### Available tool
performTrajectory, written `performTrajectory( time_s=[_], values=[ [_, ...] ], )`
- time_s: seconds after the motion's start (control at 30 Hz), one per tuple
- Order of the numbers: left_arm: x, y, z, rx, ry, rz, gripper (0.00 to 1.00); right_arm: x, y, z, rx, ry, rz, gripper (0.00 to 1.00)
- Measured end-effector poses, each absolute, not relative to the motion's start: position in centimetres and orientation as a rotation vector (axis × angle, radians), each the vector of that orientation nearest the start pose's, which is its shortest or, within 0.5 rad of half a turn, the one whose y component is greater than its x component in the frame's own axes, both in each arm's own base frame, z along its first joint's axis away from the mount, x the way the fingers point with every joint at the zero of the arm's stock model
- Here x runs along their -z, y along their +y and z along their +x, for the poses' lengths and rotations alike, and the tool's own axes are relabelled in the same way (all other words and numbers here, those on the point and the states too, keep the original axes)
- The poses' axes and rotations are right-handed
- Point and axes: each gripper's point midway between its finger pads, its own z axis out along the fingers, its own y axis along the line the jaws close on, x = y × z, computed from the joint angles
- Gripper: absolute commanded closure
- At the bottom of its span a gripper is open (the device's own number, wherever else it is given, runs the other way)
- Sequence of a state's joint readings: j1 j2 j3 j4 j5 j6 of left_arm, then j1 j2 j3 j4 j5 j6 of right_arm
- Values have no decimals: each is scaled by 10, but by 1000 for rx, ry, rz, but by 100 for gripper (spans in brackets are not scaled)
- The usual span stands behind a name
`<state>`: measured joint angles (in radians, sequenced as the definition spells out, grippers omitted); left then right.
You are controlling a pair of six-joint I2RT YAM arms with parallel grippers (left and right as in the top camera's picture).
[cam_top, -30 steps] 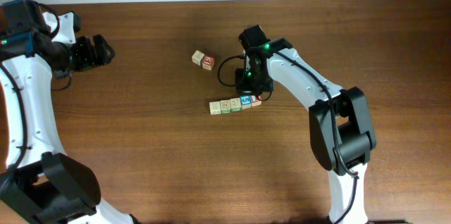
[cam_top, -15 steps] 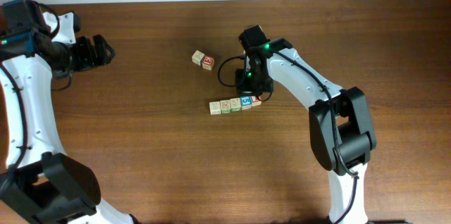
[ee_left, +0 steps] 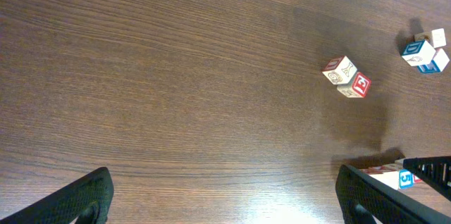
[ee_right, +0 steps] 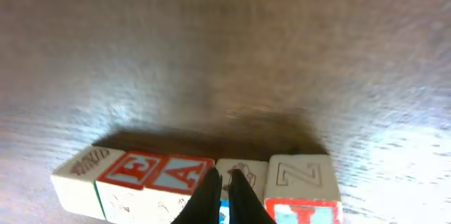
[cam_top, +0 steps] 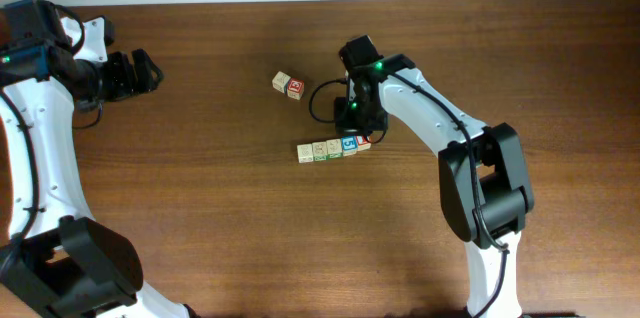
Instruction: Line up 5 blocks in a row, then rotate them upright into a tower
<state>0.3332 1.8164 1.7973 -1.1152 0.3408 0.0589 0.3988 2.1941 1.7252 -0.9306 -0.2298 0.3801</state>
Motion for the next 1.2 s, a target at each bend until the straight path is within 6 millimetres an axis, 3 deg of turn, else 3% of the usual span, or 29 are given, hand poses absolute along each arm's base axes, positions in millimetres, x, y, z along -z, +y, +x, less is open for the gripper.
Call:
performTrajectory(
  time_s=[0.17, 0.3, 0.57, 0.8, 1.2],
  values=[
    [-211, 86, 425, 330, 2620, -260, 1, -44, 193, 437, -439, 2981, 32, 91],
    [-211, 86, 425, 330, 2620, -260, 1, -44, 178, 442, -431, 2979, 54, 91],
    [-211, 86, 425, 330, 2620, -260, 1, -40, 190, 436, -431, 2991, 7, 92],
    [-211, 86, 425, 330, 2620, -260, 1, -12, 188, 427, -402, 3070, 18, 91],
    [-211, 86, 425, 330, 2620, -260, 1, -11, 185, 420, -390, 3099, 20, 92]
  ],
)
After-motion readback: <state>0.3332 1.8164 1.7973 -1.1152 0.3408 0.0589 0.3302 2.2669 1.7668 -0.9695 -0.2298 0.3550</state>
